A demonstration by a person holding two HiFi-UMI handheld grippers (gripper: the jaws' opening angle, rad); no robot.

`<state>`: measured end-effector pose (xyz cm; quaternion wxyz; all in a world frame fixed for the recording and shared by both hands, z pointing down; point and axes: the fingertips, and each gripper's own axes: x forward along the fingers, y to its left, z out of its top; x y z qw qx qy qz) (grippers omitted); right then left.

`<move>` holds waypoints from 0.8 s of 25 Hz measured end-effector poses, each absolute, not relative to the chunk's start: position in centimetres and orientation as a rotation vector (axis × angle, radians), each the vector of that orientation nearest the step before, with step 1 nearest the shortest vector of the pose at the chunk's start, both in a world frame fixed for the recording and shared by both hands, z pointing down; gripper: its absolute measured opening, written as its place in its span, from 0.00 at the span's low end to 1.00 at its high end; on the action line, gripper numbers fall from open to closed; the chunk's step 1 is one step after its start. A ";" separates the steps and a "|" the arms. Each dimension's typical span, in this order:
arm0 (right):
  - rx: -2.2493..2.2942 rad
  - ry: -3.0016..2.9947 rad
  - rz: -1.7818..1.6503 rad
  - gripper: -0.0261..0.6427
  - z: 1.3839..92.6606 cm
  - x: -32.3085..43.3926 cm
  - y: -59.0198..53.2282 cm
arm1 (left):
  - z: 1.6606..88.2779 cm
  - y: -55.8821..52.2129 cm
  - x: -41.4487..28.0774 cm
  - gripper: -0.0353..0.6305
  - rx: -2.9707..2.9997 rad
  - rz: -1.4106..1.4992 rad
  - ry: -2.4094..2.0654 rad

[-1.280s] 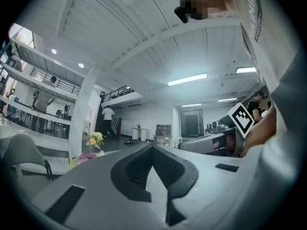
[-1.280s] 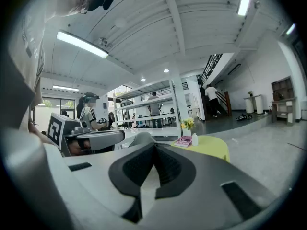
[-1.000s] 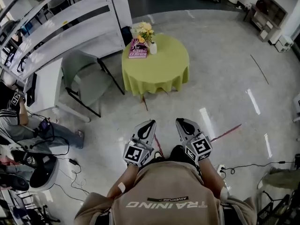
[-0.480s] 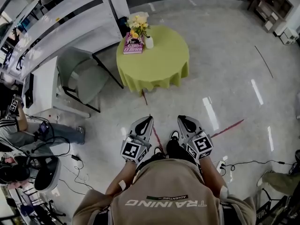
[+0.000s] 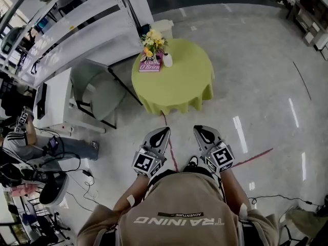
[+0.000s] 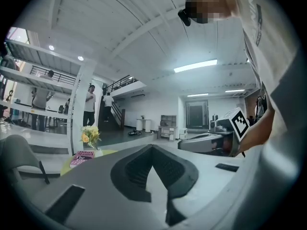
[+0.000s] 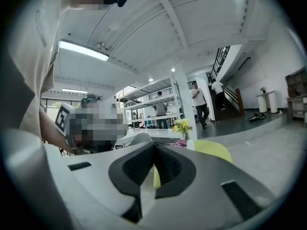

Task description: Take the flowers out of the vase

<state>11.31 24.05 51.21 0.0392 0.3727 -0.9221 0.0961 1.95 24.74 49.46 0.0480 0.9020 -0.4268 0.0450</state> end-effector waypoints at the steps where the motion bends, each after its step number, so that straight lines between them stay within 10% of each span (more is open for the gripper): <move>1: 1.119 -2.833 0.293 0.04 51.2 11.2 23.4 | 49.6 24.1 2.1 0.06 2.743 0.134 -1.310; 20: 1.149 -2.775 0.314 0.04 52.4 8.5 10.3 | 51.6 10.9 -2.2 0.06 2.699 0.084 -1.367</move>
